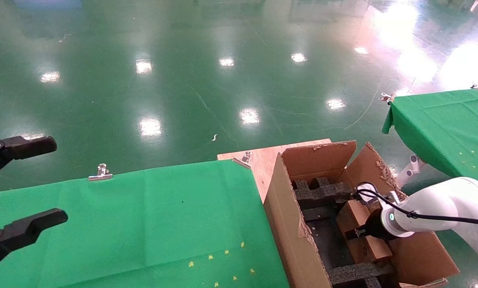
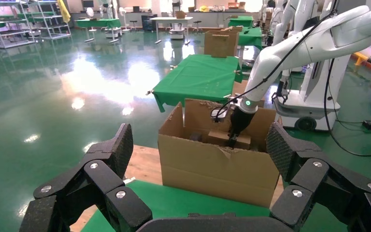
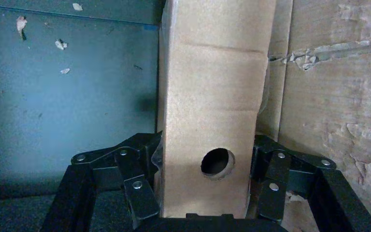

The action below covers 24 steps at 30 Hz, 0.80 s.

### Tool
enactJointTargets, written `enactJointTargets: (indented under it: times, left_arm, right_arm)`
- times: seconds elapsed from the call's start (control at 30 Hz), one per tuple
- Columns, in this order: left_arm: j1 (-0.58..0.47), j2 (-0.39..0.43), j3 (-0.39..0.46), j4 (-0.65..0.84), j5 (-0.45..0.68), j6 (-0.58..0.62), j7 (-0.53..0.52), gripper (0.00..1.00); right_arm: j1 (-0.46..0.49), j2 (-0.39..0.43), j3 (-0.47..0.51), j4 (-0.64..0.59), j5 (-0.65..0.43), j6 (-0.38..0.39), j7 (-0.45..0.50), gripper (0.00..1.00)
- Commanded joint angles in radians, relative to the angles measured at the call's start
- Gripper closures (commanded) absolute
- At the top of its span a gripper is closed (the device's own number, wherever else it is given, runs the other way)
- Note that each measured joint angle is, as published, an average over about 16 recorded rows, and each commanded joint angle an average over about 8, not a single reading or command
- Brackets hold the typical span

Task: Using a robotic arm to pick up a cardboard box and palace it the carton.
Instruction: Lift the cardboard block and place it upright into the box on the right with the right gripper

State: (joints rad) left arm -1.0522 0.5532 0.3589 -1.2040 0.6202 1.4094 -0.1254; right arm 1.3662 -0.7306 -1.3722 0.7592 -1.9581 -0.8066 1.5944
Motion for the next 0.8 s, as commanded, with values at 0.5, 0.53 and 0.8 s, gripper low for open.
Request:
enactJointTargets:
  times: [0.5, 0.53, 0.8]
  left_arm:
    - [0.0, 0.0, 0.0, 0.0, 0.0, 0.0, 0.0, 0.0]
    - [0.0, 0.0, 0.0, 0.0, 0.0, 0.0, 0.0, 0.0]
    - [0.0, 0.0, 0.0, 0.0, 0.0, 0.0, 0.0, 0.0]
  right_arm:
    - [0.021, 0.002, 0.004, -0.01, 0.002, -0.01, -0.006, 0.0]
    - [0.024, 0.003, 0.005, -0.01, 0.003, -0.012, -0.006, 0.0]
    - [0.048, 0.014, 0.01, -0.002, 0.004, -0.026, -0.011, 0.0]
